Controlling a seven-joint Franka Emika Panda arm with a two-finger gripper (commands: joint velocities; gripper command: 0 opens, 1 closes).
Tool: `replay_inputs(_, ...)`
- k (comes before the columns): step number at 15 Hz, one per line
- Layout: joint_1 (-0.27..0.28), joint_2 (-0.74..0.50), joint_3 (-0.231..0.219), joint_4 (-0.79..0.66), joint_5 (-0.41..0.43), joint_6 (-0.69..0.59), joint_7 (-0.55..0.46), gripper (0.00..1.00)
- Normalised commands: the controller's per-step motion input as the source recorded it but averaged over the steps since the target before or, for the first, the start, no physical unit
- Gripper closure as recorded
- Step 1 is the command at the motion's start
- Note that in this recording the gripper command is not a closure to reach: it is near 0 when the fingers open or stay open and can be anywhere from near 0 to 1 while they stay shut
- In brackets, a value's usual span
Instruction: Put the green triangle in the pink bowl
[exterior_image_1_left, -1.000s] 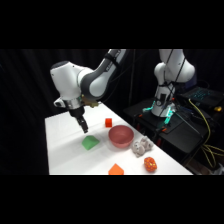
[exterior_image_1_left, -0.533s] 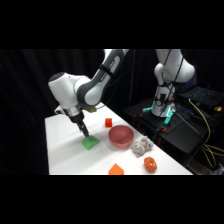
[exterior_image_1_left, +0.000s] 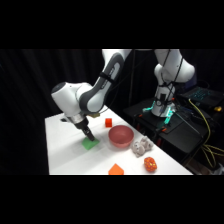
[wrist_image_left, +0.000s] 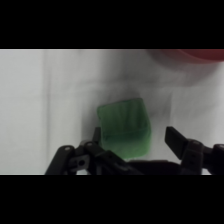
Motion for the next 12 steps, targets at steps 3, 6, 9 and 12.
replay_inputs(3, -0.085, 0.08, 0.080, 0.13, 0.107, -0.12, -0.25, 0.00)
replay_inputs(6, -0.110, 0.13, 0.069, 0.20, 0.082, -0.13, -0.29, 0.00)
replay_inputs(9, -0.129, 0.15, 0.073, 0.25, 0.081, -0.15, -0.31, 0.00)
replay_inputs(12, -0.116, 0.16, 0.087, 0.28, 0.089, -0.18, -0.29, 0.00)
